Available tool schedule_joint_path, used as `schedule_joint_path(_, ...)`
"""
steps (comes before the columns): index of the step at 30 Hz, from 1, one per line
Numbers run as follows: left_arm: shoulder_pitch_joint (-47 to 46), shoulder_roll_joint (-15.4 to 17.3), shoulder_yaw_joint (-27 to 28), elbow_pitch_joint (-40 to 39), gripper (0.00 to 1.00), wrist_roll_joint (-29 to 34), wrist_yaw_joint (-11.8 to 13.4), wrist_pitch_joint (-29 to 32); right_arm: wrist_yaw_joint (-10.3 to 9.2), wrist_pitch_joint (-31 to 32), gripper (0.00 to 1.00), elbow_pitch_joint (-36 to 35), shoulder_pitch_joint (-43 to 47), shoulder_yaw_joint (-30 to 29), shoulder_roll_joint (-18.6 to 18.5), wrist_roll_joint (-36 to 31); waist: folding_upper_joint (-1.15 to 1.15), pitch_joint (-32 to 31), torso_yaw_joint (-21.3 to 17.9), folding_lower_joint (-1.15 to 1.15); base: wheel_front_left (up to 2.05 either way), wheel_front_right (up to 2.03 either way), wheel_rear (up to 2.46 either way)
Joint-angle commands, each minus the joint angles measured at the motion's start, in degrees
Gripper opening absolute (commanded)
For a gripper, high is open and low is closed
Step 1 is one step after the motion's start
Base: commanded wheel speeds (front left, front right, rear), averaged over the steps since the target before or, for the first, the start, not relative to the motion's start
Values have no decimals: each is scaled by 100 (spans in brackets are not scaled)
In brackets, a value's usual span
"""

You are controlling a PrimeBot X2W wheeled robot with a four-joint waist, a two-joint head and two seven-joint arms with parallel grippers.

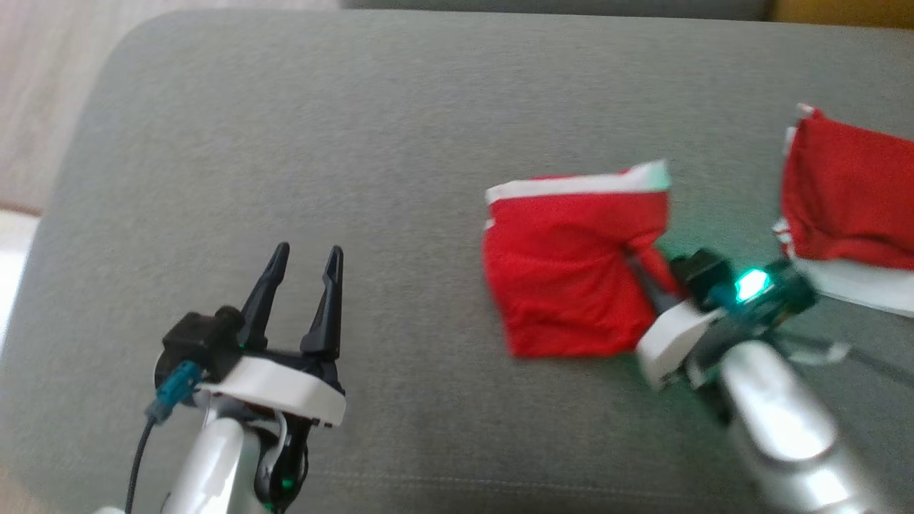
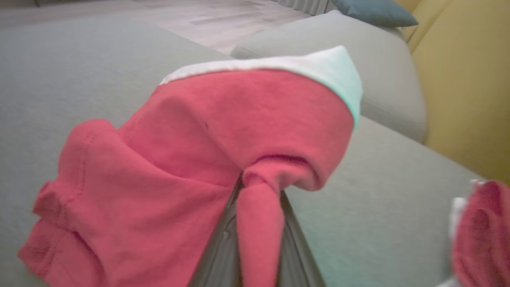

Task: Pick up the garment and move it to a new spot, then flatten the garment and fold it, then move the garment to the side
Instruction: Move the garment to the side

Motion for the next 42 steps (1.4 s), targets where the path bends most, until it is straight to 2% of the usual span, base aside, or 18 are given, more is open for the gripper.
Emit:
schedule_joint_path(1, -59, 51, 199, -198, 100, 34, 2, -70, -3, 45, 0, -233, -280, 116, -187, -22, 0, -48, -191, 0, 0, 0, 0)
schedule_joint_path(7, -159, 51, 179, -289, 100, 66, -29, -70, -3, 619, 0, -502, -814, 510, -1497, 151, 0, 240, -454, 0, 0, 0, 0)
schedule_joint_path(11, -394, 51, 159, -336, 100, 43, -57, -70, -3, 1132, 0, -534, -1191, 471, -2348, 213, 0, 596, -515, 0, 0, 0, 0)
schedule_joint_path(17, -766, 51, 62, -351, 100, -23, -101, -70, -3, 1771, 0, -619, -1418, 149, -3148, 177, 0, 1098, -439, 0, 0, 0, 0)
schedule_joint_path(22, -955, 51, 110, -381, 100, -114, -120, -70, -3, 2426, 0, -798, -1204, -401, -3296, 142, 0, 1407, -368, 0, 0, 0, 0)
schedule_joint_path(27, -1084, 51, 105, -362, 100, -115, -132, -70, -3, 2879, 0, -1114, -943, -1096, -3145, -14, 0, 1641, -301, 0, 0, 0, 0)
schedule_joint_path(34, -1230, 51, 72, -327, 100, -149, -139, -70, -3, 3235, 0, -1478, -619, -1573, -2936, -104, 0, 1763, -241, 0, 0, 0, 0)
schedule_joint_path(35, -1247, 51, 58, -315, 100, -150, -139, -70, -3, 3217, 29, -1541, -605, -1657, -2899, -135, 0, 1753, -236, 0, 0, 0, 0)
schedule_joint_path(36, -1259, 51, 40, -302, 100, -146, -139, -70, -3, 3192, 79, -1596, -589, -1730, -2851, -175, 0, 1727, -234, 0, 0, 0, 0)
schedule_joint_path(37, -1262, 51, 26, -286, 100, -144, -140, -70, -3, 3178, 100, -1638, -575, -1806, -2783, -200, 0, 1690, -235, 0, 0, 0, 0)
schedule_joint_path(42, -1196, 51, 36, -224, 100, -137, -141, -70, -3, 3072, 100, -1743, -550, -1941, -2468, -270, 0, 1391, -259, 0, 0, 0, 0)
